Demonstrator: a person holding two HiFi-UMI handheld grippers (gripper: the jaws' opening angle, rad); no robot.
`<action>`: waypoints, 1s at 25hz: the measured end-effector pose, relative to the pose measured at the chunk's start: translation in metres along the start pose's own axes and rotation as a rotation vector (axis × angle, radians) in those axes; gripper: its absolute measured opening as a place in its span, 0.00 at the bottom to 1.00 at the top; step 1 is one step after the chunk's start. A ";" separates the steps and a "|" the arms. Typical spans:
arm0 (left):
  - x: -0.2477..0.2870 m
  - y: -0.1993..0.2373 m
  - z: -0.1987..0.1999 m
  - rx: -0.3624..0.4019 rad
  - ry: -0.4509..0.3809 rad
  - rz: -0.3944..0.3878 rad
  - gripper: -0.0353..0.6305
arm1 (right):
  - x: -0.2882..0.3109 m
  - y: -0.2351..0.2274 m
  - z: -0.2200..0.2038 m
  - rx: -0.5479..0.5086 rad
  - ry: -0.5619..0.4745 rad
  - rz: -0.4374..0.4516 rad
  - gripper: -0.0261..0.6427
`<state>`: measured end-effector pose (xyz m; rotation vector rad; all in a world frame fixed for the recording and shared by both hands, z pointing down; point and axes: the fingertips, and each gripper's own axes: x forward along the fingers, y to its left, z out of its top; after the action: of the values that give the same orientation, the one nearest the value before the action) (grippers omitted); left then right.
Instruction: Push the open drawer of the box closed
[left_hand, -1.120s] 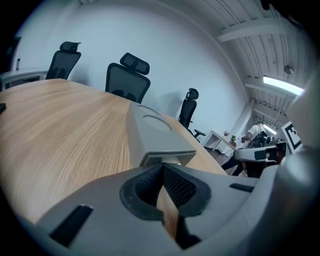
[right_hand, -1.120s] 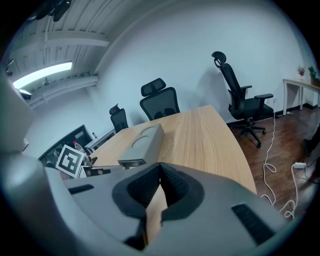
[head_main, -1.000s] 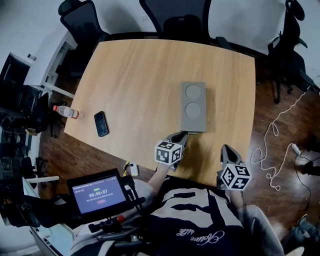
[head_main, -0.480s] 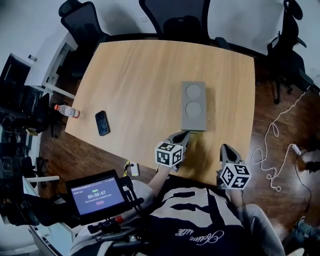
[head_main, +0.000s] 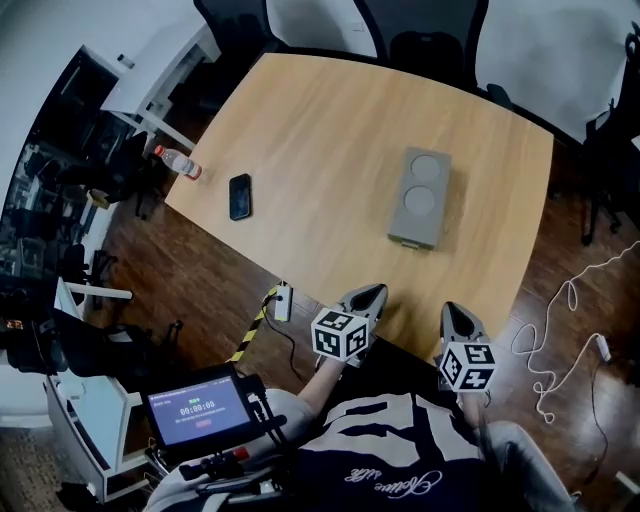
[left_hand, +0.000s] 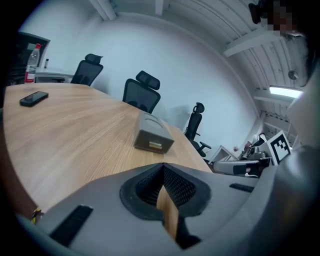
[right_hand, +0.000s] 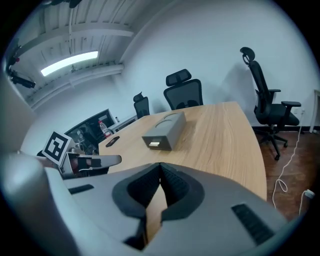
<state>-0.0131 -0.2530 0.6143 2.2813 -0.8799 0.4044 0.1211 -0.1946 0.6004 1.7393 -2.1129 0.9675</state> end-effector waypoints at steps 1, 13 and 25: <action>-0.013 0.001 -0.012 -0.015 0.003 0.026 0.06 | -0.001 0.005 -0.009 -0.010 0.018 0.022 0.04; -0.127 -0.017 -0.065 -0.098 -0.117 0.162 0.06 | 0.003 0.061 -0.046 -0.063 0.054 0.156 0.04; -0.251 -0.080 -0.147 -0.040 -0.199 0.183 0.06 | -0.083 0.125 -0.105 -0.096 -0.023 0.185 0.04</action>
<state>-0.1481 0.0119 0.5638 2.2393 -1.1916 0.2383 0.0025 -0.0557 0.5904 1.5387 -2.3264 0.8783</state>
